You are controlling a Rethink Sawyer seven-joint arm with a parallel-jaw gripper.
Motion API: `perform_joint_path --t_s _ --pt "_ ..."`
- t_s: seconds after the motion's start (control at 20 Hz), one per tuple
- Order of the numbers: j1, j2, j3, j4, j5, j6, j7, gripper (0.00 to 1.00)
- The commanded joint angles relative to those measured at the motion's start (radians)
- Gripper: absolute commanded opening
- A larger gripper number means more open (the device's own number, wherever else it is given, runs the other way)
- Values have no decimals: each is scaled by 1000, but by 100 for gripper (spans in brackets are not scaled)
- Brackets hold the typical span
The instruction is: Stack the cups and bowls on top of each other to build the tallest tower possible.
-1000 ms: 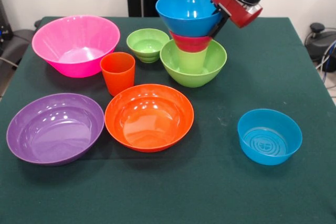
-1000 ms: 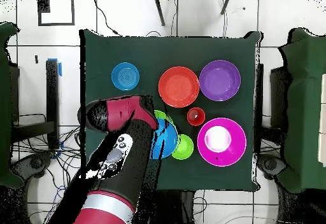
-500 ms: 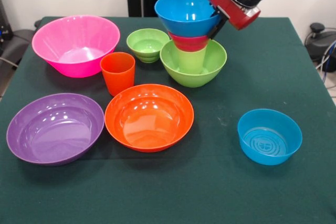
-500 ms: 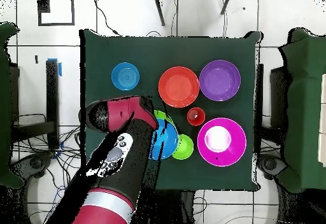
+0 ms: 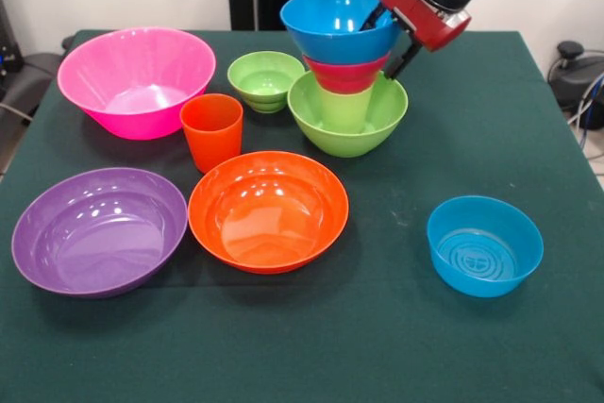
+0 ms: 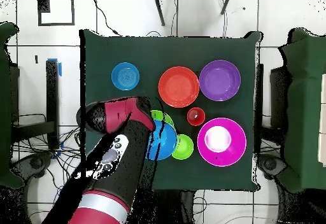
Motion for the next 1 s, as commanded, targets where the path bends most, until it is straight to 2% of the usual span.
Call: perform_joint_path --t_s 0.05,1.0 --pt "13 57 56 -10 -23 -77 93 100" --pt "10 43 63 1 -12 -76 64 100"
